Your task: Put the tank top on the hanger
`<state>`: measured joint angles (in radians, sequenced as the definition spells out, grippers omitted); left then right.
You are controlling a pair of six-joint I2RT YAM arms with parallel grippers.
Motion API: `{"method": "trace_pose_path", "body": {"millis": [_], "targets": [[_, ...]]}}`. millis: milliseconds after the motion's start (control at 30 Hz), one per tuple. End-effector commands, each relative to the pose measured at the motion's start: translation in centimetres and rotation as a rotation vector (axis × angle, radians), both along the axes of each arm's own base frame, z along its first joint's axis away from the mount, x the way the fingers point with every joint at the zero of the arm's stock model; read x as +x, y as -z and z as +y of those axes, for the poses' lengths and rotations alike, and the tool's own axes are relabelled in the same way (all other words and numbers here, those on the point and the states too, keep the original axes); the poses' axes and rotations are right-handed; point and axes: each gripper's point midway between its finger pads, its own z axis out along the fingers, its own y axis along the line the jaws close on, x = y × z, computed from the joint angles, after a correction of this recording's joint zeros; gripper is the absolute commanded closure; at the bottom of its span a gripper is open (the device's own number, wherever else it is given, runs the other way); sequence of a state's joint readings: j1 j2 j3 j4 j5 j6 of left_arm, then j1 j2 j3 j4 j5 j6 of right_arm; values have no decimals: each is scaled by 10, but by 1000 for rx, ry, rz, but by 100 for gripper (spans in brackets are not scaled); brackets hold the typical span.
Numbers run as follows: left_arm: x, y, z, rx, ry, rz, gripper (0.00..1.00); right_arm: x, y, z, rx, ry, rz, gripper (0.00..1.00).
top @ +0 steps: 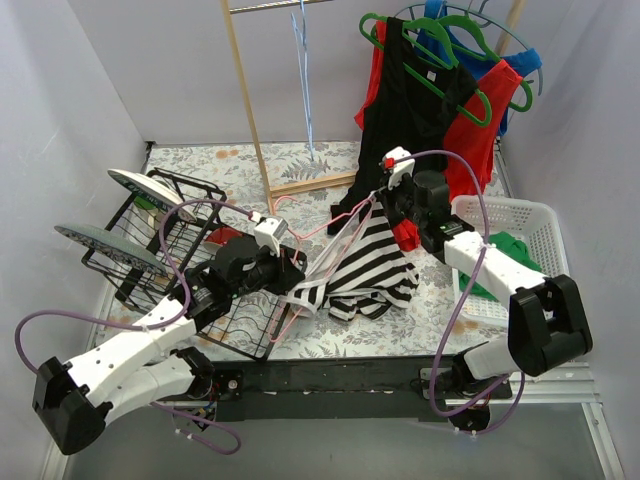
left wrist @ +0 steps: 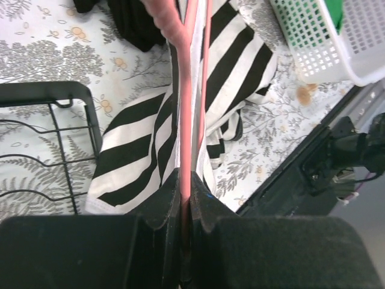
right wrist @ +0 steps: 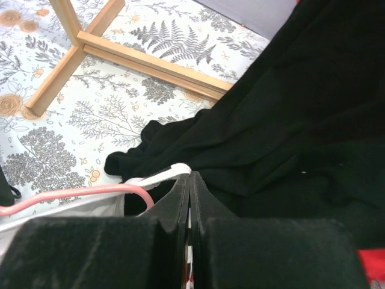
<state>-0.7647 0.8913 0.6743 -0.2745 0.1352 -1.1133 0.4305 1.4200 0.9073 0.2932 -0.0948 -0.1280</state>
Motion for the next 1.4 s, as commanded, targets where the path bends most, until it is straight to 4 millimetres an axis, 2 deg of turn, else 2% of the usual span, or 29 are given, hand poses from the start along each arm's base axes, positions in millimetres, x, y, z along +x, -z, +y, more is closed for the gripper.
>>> {"method": "trace_pose_path", "body": {"millis": [0, 333, 433, 500, 533, 567, 700, 733, 800, 867, 933, 967, 1033, 1100, 1167, 1267, 1367], "targets": [[13, -4, 12, 77, -56, -41, 100, 14, -53, -27, 41, 100, -126, 99], [31, -4, 21, 206, -93, -78, 100, 9, -59, -29, 31, 86, -126, 99], [35, -6, 25, 260, -82, -110, 100, 8, -63, -24, -7, 43, -120, 99], [41, -11, 29, 295, -94, -132, 100, 5, -52, -21, -82, -12, -86, 99], [44, -14, 30, 314, -87, -154, 100, 6, -59, -20, -100, -32, -100, 99], [47, -16, 32, 333, -97, -167, 100, 3, -54, -19, -139, -66, -90, 99], [55, -18, 37, 397, -99, -200, 100, -7, -58, -14, -181, -143, -107, 99], [57, -18, 38, 410, -98, -204, 100, -6, -65, -13, -181, -150, -116, 99], [60, -17, 40, 439, -96, -219, 100, -9, -53, -12, -212, -183, -61, 99], [62, -17, 42, 468, -94, -239, 100, -7, -59, -10, -228, -201, -51, 99], [65, -18, 45, 493, -105, -255, 100, -7, -46, -10, -269, -225, -1, 99], [65, -20, 47, 501, -108, -263, 100, -5, -53, -10, -279, -226, -9, 99], [67, -22, 50, 523, -111, -284, 100, -5, -43, -11, -309, -243, 28, 99], [66, -21, 49, 533, -102, -294, 100, -6, -44, -8, -305, -265, 40, 99], [64, -24, 45, 519, -82, -302, 100, -15, -45, 1, -269, -320, 66, 99], [59, -23, 33, 495, -36, -303, 100, -35, -59, 19, -170, -422, 93, 99], [54, -17, 22, 502, 5, -295, 100, -52, -86, 31, -81, -494, 71, 99]]}}
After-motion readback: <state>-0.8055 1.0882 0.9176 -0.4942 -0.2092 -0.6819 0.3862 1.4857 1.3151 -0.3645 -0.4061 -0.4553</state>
